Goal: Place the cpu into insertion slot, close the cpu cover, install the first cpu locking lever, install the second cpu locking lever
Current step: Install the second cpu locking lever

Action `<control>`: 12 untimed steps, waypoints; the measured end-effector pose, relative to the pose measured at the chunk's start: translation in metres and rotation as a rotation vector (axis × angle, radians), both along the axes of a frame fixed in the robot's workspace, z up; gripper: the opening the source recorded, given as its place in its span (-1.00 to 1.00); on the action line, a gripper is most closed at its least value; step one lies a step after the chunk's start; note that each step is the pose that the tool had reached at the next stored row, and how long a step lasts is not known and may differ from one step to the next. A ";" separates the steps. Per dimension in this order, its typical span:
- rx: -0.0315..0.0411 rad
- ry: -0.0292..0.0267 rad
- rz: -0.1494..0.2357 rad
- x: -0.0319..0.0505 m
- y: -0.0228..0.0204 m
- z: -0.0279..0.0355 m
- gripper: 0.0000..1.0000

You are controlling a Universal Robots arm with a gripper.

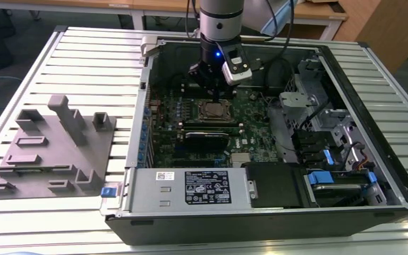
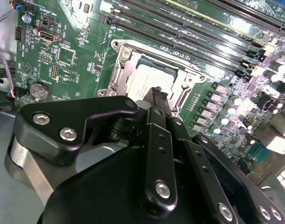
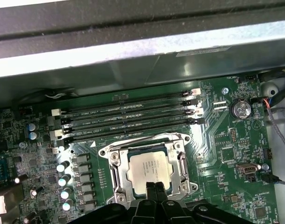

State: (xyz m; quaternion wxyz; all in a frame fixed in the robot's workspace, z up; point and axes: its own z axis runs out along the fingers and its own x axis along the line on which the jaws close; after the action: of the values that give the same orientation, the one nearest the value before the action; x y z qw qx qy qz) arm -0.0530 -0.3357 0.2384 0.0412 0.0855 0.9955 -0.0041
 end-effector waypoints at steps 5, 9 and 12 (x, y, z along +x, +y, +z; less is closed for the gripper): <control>0.0002 0.0064 0.000 -0.0001 0.0000 -0.0002 -0.79; 0.0004 0.0082 0.000 0.0000 0.0000 -0.0004 -0.79; 0.0002 0.0084 0.000 0.0000 -0.0004 -0.0021 -0.79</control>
State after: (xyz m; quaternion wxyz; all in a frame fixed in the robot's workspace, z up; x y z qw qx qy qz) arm -0.0531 -0.3361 0.2363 0.0371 0.0856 0.9956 -0.0043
